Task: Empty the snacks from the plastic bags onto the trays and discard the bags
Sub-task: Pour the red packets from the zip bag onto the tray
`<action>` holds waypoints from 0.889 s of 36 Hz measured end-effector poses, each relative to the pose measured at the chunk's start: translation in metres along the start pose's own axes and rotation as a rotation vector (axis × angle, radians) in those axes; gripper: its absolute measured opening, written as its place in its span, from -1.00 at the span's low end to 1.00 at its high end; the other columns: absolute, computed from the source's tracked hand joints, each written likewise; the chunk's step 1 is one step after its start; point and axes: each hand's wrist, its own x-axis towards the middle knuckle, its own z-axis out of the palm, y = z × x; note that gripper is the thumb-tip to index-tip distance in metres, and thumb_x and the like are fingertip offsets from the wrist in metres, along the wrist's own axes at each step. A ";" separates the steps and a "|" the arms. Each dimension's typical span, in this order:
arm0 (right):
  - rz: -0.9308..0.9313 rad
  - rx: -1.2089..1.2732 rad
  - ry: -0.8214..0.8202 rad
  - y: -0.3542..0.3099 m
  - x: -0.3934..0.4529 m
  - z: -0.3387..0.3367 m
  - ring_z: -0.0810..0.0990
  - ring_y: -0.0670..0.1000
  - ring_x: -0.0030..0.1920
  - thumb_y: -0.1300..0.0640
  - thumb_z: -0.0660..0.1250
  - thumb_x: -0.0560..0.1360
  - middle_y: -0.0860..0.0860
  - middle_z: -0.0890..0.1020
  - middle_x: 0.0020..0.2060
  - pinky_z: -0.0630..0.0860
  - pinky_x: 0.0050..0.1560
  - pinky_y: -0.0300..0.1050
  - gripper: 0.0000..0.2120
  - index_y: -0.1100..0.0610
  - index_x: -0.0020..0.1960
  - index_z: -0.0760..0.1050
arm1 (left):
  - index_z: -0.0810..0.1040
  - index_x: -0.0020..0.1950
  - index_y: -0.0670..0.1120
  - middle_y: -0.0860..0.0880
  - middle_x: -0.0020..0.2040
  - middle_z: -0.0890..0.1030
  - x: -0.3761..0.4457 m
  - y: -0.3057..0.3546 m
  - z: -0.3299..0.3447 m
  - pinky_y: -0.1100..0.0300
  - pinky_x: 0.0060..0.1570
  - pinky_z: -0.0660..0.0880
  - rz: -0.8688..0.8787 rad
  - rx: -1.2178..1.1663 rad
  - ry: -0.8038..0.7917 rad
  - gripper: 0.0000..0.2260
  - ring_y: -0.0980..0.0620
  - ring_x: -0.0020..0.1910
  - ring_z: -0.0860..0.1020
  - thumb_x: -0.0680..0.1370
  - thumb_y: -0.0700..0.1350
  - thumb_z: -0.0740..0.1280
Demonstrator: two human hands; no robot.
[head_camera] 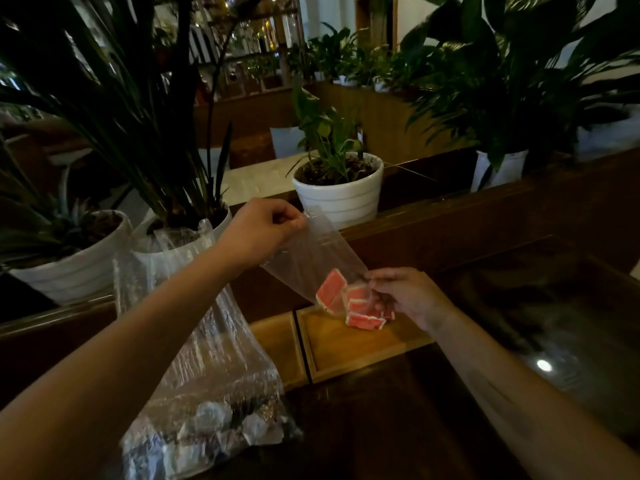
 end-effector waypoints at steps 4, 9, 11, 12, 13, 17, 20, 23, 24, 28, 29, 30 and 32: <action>-0.019 0.012 -0.008 -0.004 0.001 0.007 0.68 0.08 -0.07 0.24 0.29 0.55 0.10 0.71 -0.08 0.59 -0.06 0.01 -0.82 0.12 0.09 0.62 | 0.64 -0.04 -0.05 -0.03 -0.21 0.63 -0.001 0.002 -0.009 0.22 -0.24 0.49 0.029 -0.013 0.004 -0.89 0.06 -0.25 0.56 0.56 -0.06 0.35; -0.023 0.030 -0.022 -0.009 -0.002 0.017 0.63 0.14 -0.04 0.26 0.29 0.55 0.16 0.67 -0.01 0.59 0.02 0.05 -0.79 0.18 0.15 0.60 | 0.65 -0.01 -0.08 0.06 -0.22 0.60 -0.003 0.003 -0.017 0.25 -0.22 0.46 0.060 0.006 0.027 -0.87 0.16 -0.24 0.53 0.56 -0.07 0.35; -0.034 0.057 -0.019 -0.011 -0.005 0.022 0.59 0.11 -0.12 0.28 0.28 0.55 0.17 0.65 -0.08 0.59 -0.07 -0.03 -0.82 0.16 0.10 0.61 | 0.66 0.00 -0.10 0.07 -0.23 0.59 -0.004 0.003 -0.021 0.25 -0.23 0.45 0.071 0.002 0.031 -0.86 0.17 -0.25 0.52 0.56 -0.08 0.35; -0.042 0.068 -0.015 -0.012 -0.006 0.023 0.58 0.09 -0.14 0.29 0.28 0.56 0.17 0.64 -0.10 0.58 -0.12 -0.08 -0.82 0.14 0.08 0.61 | 0.66 0.00 -0.10 0.07 -0.23 0.59 -0.005 0.002 -0.023 0.23 -0.22 0.45 0.075 -0.001 0.032 -0.86 0.16 -0.25 0.52 0.56 -0.07 0.35; -0.051 0.074 -0.013 -0.013 -0.007 0.025 0.58 0.09 -0.14 0.28 0.28 0.56 0.17 0.63 -0.10 0.58 -0.15 -0.11 -0.81 0.12 0.08 0.61 | 0.66 0.00 -0.10 0.06 -0.23 0.59 -0.006 0.002 -0.024 0.21 -0.22 0.45 0.078 -0.004 0.034 -0.86 0.15 -0.25 0.52 0.56 -0.07 0.35; -0.098 0.117 0.030 -0.016 -0.013 0.028 0.59 0.07 -0.20 0.28 0.28 0.56 0.20 0.61 -0.12 0.59 -0.19 -0.16 -0.77 0.19 0.19 0.56 | 0.66 0.00 -0.11 0.01 -0.22 0.60 -0.010 0.000 -0.031 0.19 -0.21 0.46 0.106 -0.007 0.046 -0.85 0.14 -0.25 0.52 0.56 -0.06 0.35; -0.151 0.120 0.060 -0.020 -0.020 0.030 0.58 0.03 -0.26 0.28 0.25 0.57 0.14 0.60 -0.23 0.59 -0.22 -0.17 -0.80 0.16 0.15 0.57 | 0.65 0.01 -0.11 -0.05 -0.17 0.63 -0.015 -0.003 -0.037 0.17 -0.19 0.48 0.127 -0.039 0.054 -0.85 0.09 -0.22 0.55 0.57 -0.07 0.34; -0.183 0.059 0.159 -0.021 -0.026 0.027 0.63 0.02 -0.20 0.22 0.28 0.56 0.10 0.64 -0.21 0.58 -0.19 -0.14 -0.82 0.13 0.11 0.61 | 0.63 0.01 -0.03 -0.06 -0.11 0.64 -0.021 -0.011 -0.036 0.05 -0.06 0.55 0.122 -0.063 0.083 -0.86 0.00 -0.10 0.60 0.56 -0.02 0.32; -0.196 0.026 0.194 -0.021 -0.029 0.025 0.63 0.02 -0.16 0.20 0.30 0.56 0.08 0.66 -0.18 0.57 -0.15 -0.12 -0.85 0.11 0.07 0.62 | 0.62 0.01 -0.01 -0.04 -0.12 0.63 -0.024 -0.013 -0.034 0.02 -0.04 0.55 0.114 -0.070 0.099 -0.86 -0.01 -0.08 0.59 0.56 0.00 0.32; -0.228 -0.070 0.303 -0.024 -0.050 0.013 0.63 -0.05 -0.11 0.12 0.32 0.55 0.01 0.67 -0.11 0.57 -0.19 -0.24 -0.88 0.08 0.03 0.62 | 0.57 -0.04 0.01 0.00 -0.16 0.59 -0.036 -0.022 -0.018 0.24 -0.20 0.48 0.074 -0.201 0.135 -0.89 0.14 -0.18 0.55 0.56 0.02 0.32; -0.222 -0.090 0.328 -0.023 -0.057 0.009 0.62 -0.07 -0.08 0.11 0.32 0.55 -0.01 0.66 -0.08 0.56 -0.19 -0.25 -0.87 0.07 0.05 0.61 | 0.56 -0.05 0.02 0.03 -0.18 0.57 -0.040 -0.024 -0.012 0.34 -0.26 0.44 0.069 -0.236 0.136 -0.91 0.21 -0.23 0.52 0.57 0.01 0.31; -0.210 -0.097 0.348 -0.022 -0.064 0.003 0.61 -0.07 -0.04 0.08 0.32 0.55 -0.03 0.66 -0.04 0.56 -0.14 -0.21 -0.86 0.06 0.06 0.61 | 0.54 -0.05 0.04 0.05 -0.19 0.56 -0.043 -0.026 -0.004 0.39 -0.29 0.42 0.061 -0.268 0.132 -0.93 0.26 -0.25 0.50 0.57 0.01 0.31; -0.173 -0.068 0.376 -0.019 -0.081 -0.008 0.61 -0.01 0.05 0.06 0.32 0.55 -0.02 0.66 0.01 0.54 0.03 -0.06 -0.84 0.05 0.07 0.61 | 0.53 -0.04 0.05 0.06 -0.16 0.56 -0.049 -0.029 0.012 0.33 -0.25 0.45 0.024 -0.337 0.098 -0.93 0.23 -0.23 0.51 0.57 0.01 0.30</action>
